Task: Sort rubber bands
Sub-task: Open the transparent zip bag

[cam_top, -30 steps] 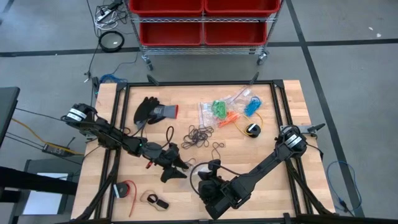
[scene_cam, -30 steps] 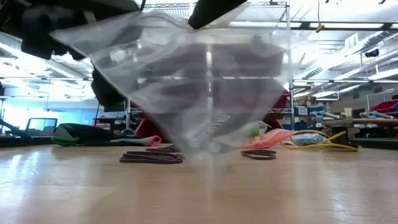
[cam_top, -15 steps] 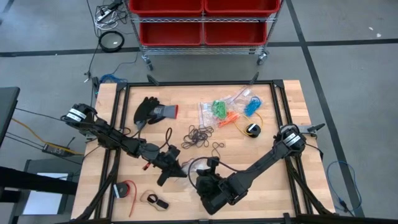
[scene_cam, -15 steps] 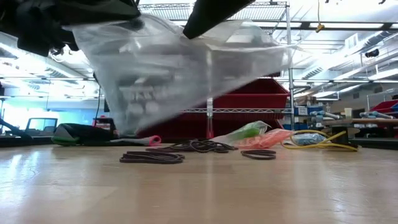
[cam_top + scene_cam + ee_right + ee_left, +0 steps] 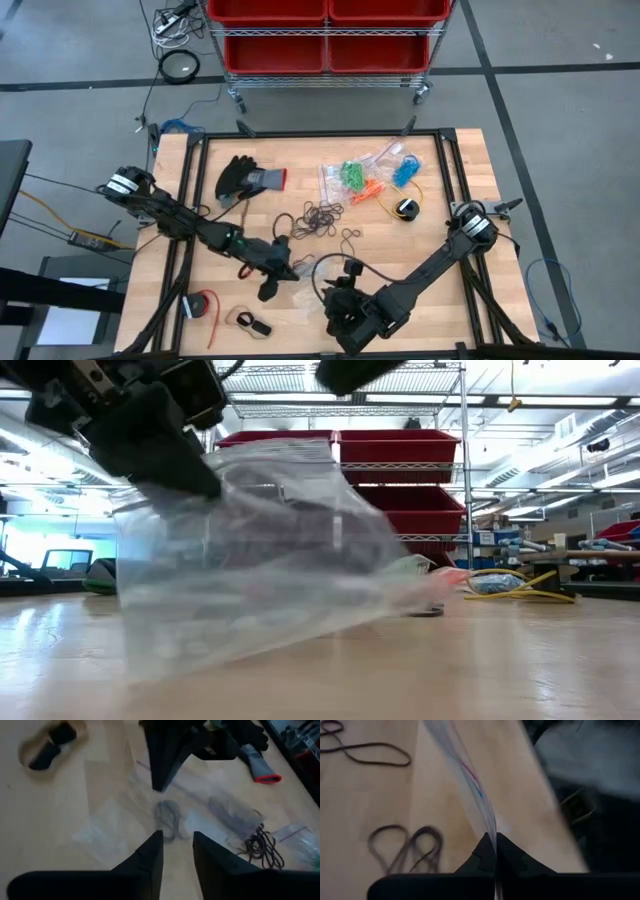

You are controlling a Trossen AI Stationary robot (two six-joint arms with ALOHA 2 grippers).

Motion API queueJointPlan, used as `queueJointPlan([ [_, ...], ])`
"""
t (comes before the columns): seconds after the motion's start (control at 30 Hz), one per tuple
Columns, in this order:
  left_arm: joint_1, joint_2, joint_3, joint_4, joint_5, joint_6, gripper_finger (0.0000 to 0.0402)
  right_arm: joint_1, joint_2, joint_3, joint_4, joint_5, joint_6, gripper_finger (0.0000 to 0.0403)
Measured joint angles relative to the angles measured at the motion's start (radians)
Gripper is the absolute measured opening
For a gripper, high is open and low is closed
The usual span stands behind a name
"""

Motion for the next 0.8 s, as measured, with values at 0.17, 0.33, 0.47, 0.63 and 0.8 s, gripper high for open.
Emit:
queueJointPlan([
  [0.17, -0.046, -0.001, 0.224, -0.474, -0.160, 0.191, 0.0002, 0.003, -0.076, 0.000, 0.017, 0.021, 0.047, 0.0104],
  [0.33, -0.100, -0.001, 0.412, -0.744, -0.313, 0.343, 0.0001, -0.015, -0.157, 0.001, 0.081, 0.026, 0.031, 0.0102],
  [0.47, -0.147, -0.002, 0.489, -0.807, -0.354, 0.450, 0.0001, -0.043, -0.179, 0.001, 0.104, -0.054, -0.021, 0.0103],
  [0.63, -0.210, -0.002, 0.523, -0.849, -0.419, 0.557, 0.0001, -0.085, -0.178, 0.001, 0.103, -0.160, -0.033, 0.0102],
  [0.8, -0.241, -0.002, 0.522, -0.896, -0.453, 0.590, 0.0000, -0.116, -0.178, 0.001, 0.172, -0.195, -0.055, 0.0102],
])
